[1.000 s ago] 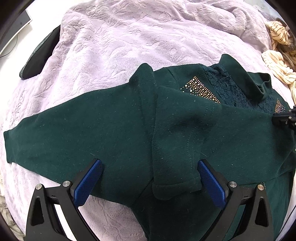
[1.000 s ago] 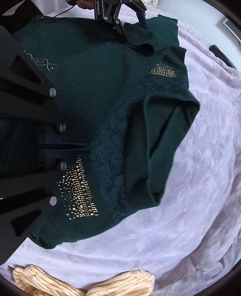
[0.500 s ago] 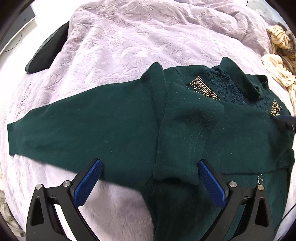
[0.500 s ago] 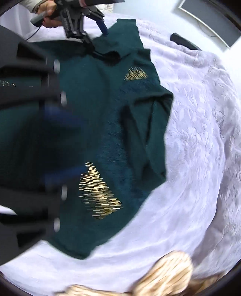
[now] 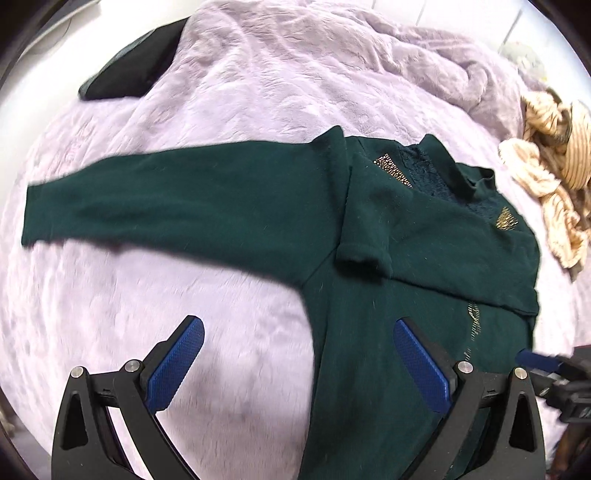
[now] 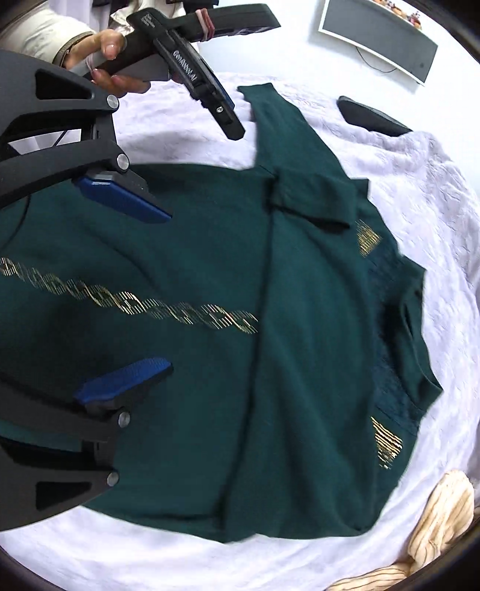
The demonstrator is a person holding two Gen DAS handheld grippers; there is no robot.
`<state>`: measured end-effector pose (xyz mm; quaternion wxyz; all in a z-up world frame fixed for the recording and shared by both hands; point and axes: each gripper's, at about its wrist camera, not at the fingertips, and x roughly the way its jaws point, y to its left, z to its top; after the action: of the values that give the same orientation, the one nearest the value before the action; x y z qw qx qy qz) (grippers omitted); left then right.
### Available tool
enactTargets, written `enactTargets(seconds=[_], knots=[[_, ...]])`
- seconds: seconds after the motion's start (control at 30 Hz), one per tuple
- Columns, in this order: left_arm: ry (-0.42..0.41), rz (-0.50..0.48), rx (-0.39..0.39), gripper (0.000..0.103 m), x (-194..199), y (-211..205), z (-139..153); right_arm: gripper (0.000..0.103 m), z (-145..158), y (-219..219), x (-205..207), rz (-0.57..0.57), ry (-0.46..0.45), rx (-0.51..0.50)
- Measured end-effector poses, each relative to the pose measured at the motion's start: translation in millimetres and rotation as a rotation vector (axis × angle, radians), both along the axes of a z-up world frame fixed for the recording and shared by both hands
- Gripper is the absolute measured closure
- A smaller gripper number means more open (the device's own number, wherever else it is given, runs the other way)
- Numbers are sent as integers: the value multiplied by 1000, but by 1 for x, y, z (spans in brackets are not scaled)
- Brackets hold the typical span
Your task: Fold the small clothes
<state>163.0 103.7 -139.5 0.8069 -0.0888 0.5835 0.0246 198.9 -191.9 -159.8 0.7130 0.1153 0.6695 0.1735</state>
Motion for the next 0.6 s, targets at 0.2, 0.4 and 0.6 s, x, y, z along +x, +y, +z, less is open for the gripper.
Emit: enactTargets(seconds=[0.2,0.4,0.6], knots=[[-2,54,-57,0,-29,29,7,19,9,37,-21,47,-1,-38],[37,138,-101,0,-41,86,-6,2,11,89,-26,124,-22,-66],[32,287,-71,0,-38,162,-19,2,5,136,-31,200,6,-68]])
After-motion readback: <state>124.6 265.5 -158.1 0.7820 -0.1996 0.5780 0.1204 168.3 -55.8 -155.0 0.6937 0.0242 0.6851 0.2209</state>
